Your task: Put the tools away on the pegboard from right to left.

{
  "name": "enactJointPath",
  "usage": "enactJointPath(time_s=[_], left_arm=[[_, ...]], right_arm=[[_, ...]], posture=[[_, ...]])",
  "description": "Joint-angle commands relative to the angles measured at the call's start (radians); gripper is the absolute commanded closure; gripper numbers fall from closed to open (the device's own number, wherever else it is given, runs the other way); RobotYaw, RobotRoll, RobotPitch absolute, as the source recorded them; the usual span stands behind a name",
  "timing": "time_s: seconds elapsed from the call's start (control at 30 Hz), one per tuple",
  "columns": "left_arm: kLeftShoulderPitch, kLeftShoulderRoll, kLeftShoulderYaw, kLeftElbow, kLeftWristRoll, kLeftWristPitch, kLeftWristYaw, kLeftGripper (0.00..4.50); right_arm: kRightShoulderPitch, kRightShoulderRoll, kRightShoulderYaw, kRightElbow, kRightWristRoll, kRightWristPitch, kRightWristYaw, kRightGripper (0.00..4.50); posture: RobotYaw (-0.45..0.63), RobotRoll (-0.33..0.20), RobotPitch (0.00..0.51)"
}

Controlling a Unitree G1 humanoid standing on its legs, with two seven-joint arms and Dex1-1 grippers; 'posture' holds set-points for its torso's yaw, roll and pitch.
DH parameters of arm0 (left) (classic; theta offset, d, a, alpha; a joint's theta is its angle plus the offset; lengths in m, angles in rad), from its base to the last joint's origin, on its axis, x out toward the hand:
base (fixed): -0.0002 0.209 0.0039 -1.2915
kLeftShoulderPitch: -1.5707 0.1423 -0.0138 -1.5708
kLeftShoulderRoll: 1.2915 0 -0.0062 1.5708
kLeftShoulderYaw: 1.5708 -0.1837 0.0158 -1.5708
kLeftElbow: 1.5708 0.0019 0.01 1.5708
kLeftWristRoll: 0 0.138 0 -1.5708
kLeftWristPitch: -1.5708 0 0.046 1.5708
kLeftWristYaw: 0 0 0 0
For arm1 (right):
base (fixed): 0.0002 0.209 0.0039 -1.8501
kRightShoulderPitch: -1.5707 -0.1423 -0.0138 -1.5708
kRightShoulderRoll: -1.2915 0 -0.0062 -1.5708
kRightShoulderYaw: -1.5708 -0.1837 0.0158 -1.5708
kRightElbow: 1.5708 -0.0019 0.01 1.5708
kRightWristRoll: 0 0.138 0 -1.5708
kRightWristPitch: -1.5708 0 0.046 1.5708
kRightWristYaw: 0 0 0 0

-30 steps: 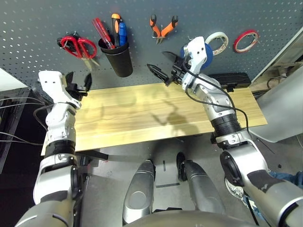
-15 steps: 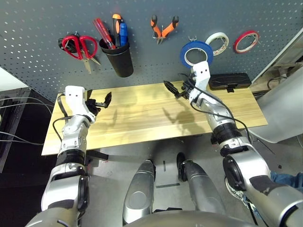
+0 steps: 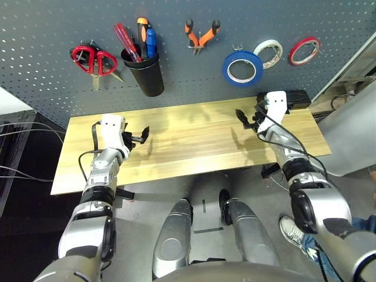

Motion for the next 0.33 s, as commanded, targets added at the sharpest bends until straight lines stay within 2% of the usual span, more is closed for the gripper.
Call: enactJointPath(time_s=[0.03,0.33], left_arm=[[0.003,-0.012,-0.021,0.033,0.025,0.001,0.006,0.01],[-0.021,-0.023,-0.03,0.097,0.051,-0.007,0.05,0.01]], right_arm=[[0.019,-0.028,-0.027,0.028,-0.006,-0.018,-0.017,0.0],[-0.004,-0.098,-0.057,0.092,-0.014,-0.034,-0.048,0.0]], posture=[[0.05,0.0,0.257],[0.03,0.0,0.236]])
